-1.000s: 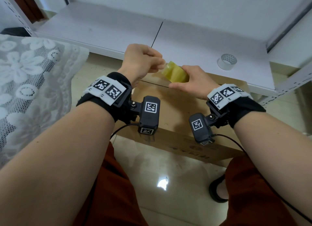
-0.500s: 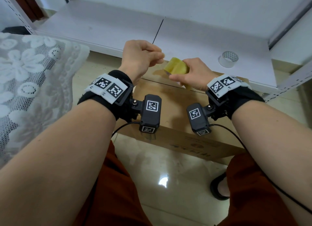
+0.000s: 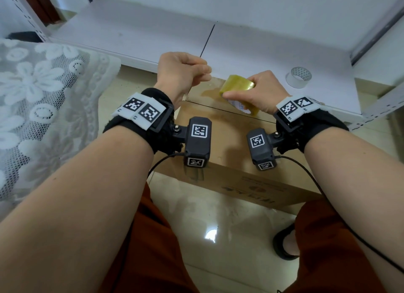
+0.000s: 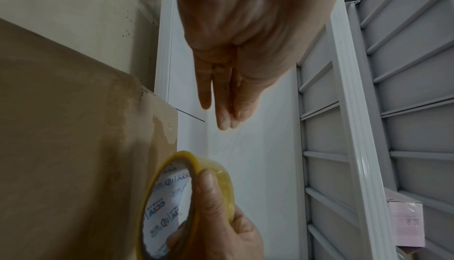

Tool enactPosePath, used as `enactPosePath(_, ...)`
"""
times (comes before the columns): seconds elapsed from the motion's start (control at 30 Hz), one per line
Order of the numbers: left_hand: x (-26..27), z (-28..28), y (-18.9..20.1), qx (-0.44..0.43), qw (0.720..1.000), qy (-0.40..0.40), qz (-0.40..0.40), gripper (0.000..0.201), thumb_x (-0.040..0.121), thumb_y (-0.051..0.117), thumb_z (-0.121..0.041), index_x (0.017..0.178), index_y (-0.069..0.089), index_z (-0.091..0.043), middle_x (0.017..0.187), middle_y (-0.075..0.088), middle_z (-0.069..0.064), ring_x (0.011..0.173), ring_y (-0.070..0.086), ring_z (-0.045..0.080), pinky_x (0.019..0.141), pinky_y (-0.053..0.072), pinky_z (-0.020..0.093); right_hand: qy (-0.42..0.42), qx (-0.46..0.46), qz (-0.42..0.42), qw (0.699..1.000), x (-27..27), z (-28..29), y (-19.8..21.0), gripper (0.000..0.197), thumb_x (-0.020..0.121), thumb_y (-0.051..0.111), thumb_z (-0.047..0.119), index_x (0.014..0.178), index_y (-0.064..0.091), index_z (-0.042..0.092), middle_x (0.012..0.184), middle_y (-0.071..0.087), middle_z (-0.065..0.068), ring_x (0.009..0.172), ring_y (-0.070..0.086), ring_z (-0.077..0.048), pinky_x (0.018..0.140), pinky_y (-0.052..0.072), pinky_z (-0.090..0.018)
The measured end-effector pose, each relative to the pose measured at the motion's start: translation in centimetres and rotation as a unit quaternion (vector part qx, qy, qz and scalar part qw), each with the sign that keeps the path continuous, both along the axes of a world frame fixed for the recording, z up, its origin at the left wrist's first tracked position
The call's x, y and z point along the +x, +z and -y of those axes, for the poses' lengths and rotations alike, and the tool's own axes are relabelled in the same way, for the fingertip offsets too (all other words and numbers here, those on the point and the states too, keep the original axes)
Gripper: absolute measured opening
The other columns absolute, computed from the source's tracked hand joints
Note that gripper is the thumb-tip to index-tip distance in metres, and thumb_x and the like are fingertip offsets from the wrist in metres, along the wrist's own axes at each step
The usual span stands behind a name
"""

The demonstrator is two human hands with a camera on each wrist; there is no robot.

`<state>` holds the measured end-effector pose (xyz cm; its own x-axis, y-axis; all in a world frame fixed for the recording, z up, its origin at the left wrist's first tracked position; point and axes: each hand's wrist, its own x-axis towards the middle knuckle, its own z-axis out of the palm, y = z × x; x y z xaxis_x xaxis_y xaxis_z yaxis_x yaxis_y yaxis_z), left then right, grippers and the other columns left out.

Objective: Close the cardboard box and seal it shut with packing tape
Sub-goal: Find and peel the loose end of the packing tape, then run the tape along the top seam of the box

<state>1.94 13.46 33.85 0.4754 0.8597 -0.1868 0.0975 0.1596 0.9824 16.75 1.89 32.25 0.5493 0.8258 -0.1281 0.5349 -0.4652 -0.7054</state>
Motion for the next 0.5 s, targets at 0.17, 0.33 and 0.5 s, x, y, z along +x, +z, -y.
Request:
enactPosePath(0.17,-0.1,-0.2,0.3,-0.017,0.999,0.018,0.029,0.012,0.078,0.073,0.007,0.087,0.068,0.002,0.079,0.072,0.015,0.068,0.071,0.024,0.076,0.06,0.03,-0.007,-0.028,0.037,0.999,0.2,-0.3,0.5,0.064,0.059,0.082,0.057,0.082,0.068,-0.002,0.066,0.069,-0.013,0.051,0.057,-0.018,0.057,0.049,-0.035)
enactPosePath(0.33,-0.7,-0.9,0.1,-0.049,0.998,0.017,0.028,0.009,0.079,0.072,0.005,0.085,0.067,-0.001,0.084,0.073,0.016,0.07,0.07,0.022,0.077,0.059,0.029,0.015,-0.033,0.066,0.997,-0.1,-0.3,1.4,0.054,0.061,0.081,0.055,0.082,0.068,0.006,0.072,0.067,-0.008,0.059,0.058,-0.017,0.058,0.049,-0.034)
enactPosePath(0.5,-2.3,-2.4,-0.9,-0.09,0.995,0.047,0.008,0.01,0.082,0.069,0.004,0.082,0.064,-0.005,0.082,0.071,0.012,0.065,0.068,0.017,0.07,0.058,0.024,0.085,-0.059,0.082,0.991,-0.1,0.4,1.9,0.041,0.066,0.082,0.042,0.077,0.058,0.01,0.068,0.051,0.001,0.062,0.047,-0.013,0.053,0.034,-0.025)
